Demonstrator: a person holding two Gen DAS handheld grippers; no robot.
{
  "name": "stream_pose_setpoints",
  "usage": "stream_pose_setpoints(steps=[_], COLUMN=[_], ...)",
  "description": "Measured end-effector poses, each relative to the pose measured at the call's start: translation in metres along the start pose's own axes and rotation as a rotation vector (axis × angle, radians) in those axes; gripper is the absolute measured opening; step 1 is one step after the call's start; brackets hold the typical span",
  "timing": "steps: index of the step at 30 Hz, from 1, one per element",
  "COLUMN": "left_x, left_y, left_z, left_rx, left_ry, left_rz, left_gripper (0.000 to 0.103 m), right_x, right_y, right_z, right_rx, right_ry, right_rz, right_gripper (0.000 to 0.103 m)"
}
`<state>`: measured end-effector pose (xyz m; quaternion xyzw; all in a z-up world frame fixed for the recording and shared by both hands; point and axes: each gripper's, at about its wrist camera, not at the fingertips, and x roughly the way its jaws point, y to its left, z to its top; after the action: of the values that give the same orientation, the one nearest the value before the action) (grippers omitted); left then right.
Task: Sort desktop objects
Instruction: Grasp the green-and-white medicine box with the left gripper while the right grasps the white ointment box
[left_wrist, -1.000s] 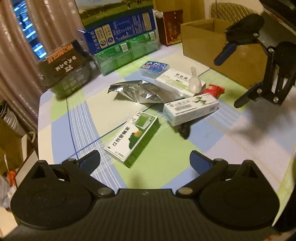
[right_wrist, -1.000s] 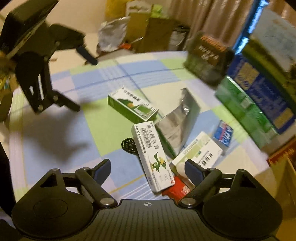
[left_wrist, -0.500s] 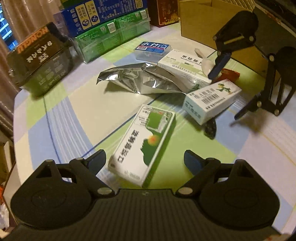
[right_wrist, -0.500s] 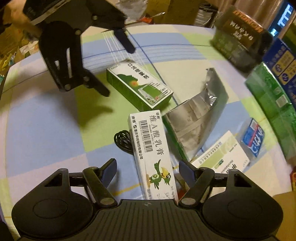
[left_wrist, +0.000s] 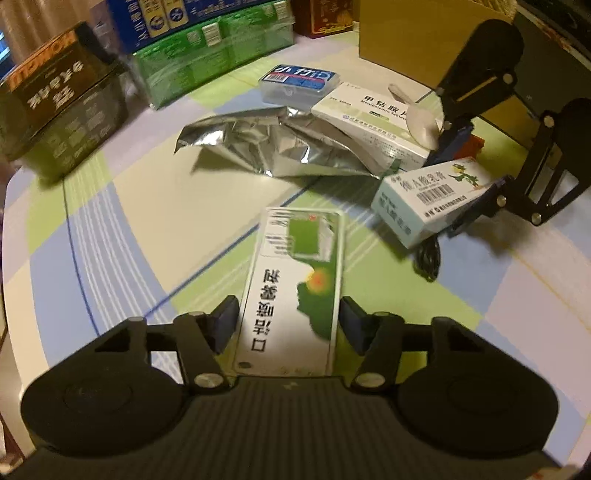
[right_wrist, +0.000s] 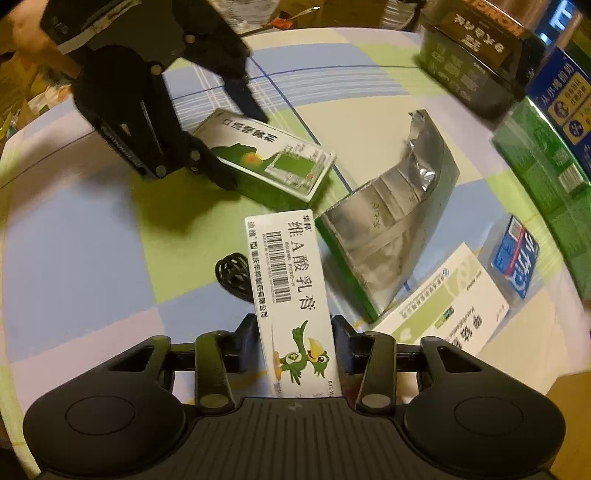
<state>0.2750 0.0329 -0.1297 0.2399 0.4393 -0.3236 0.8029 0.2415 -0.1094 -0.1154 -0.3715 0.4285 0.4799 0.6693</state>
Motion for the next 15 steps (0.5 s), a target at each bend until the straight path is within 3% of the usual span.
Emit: stream_pose_setpoints(steps=[8, 15], left_x=[-0.025, -0.044], left_y=[-0.049, -0.104], left_z=[-0.021, -0.037], left_rx=[-0.158, -0.302], left_ry=[0.047, 0.049], left_rz=[0.033, 0.060], left_gripper=[0.051, 0.050], right_x=[-0.027, -0.050], right_y=[0.018, 0.044], right_z=[-0.026, -0.077], right_rx=[0.270, 0.529], right_ry=[0.026, 0.032], right_rz=[-0.013, -0.043], right_gripper=[0.035, 0.035])
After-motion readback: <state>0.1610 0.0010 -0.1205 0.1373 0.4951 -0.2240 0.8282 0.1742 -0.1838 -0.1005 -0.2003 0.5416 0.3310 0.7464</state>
